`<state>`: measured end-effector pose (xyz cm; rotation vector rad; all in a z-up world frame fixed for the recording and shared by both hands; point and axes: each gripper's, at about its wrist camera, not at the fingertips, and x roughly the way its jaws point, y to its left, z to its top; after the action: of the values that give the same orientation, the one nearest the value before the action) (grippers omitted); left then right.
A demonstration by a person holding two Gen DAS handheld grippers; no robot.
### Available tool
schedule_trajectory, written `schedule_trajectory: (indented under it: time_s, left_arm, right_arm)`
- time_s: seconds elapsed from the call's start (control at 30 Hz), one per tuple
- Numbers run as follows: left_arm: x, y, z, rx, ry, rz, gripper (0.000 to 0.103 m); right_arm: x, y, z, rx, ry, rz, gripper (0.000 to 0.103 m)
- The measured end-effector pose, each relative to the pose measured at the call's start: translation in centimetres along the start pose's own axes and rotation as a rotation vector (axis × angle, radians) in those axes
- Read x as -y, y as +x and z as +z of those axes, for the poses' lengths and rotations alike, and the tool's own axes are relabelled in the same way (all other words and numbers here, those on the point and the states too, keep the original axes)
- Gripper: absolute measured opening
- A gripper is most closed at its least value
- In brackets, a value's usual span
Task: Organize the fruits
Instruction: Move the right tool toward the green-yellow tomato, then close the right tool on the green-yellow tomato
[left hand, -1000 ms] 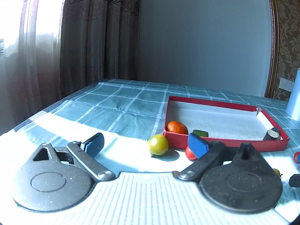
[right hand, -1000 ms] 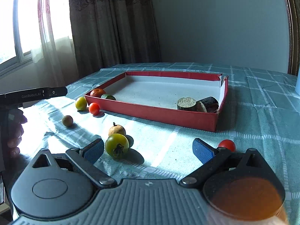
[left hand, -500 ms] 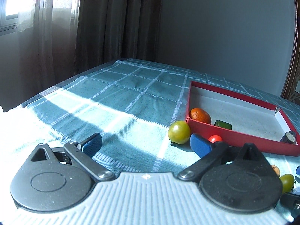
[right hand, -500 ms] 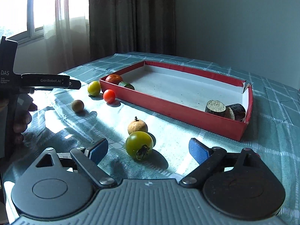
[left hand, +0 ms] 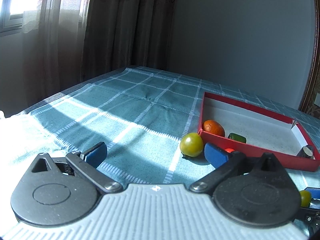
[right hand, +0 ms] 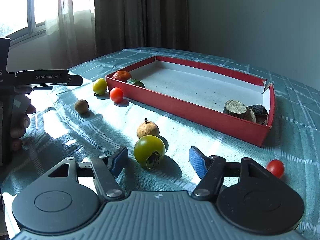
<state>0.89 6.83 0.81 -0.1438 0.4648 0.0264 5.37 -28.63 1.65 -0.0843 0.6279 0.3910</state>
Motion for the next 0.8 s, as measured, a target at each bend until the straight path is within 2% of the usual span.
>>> schedule_trajectory:
  time_s: [0.27, 0.4, 0.8]
  left_arm:
    - [0.04, 0.02, -0.04, 0.000, 0.002, 0.003, 0.103]
    - [0.05, 0.09, -0.05, -0.005, 0.003, 0.007, 0.103]
    - [-0.10, 0.31, -0.17, -0.014, -0.002, 0.004, 0.103]
  right_arm:
    - [-0.28, 0.09, 0.00, -0.006, -0.004, 0.002, 0.051]
    - [-0.49, 0.01, -0.03, -0.005, -0.001, -0.008, 0.033]
    - [-0.53, -0.21, -0.04, -0.006, -0.009, -0.018, 0.033]
